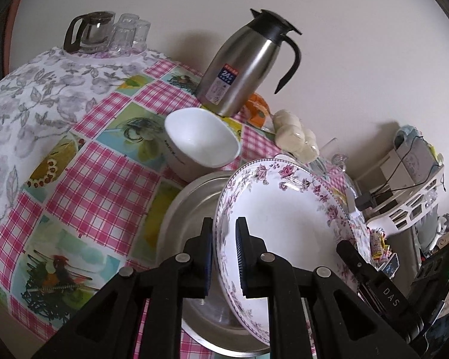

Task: Organize plates and bowls
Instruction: 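Lower the floral-rimmed plate into the steel basin with the right gripper, then open the right gripper to release the plate inside the basin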

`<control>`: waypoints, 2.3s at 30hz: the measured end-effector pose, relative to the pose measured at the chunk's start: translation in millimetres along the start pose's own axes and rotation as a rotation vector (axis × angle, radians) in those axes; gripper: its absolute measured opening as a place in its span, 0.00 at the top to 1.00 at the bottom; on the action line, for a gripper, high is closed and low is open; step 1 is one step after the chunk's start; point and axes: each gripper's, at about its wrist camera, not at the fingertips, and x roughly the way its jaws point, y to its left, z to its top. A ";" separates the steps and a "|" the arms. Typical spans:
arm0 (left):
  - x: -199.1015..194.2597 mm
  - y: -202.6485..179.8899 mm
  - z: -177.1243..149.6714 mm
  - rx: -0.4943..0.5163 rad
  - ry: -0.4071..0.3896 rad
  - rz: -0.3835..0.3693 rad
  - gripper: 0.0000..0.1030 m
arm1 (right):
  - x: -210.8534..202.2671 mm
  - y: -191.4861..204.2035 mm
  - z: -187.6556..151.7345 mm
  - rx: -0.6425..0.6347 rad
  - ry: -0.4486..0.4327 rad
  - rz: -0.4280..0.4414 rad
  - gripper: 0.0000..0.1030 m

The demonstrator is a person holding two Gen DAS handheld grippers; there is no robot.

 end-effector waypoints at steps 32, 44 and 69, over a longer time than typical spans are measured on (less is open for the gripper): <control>59.4 11.2 -19.9 -0.040 0.150 0.080 0.87 | 51.6 -27.4 -22.4 -0.013 0.140 -0.153 0.88; 52.6 13.8 -20.1 -0.048 0.139 0.150 0.87 | 56.5 -18.7 -26.5 -0.059 0.164 -0.168 0.88; 53.2 8.2 -21.2 -0.035 0.164 0.183 0.83 | 59.7 -4.5 -27.3 -0.176 0.197 -0.251 0.76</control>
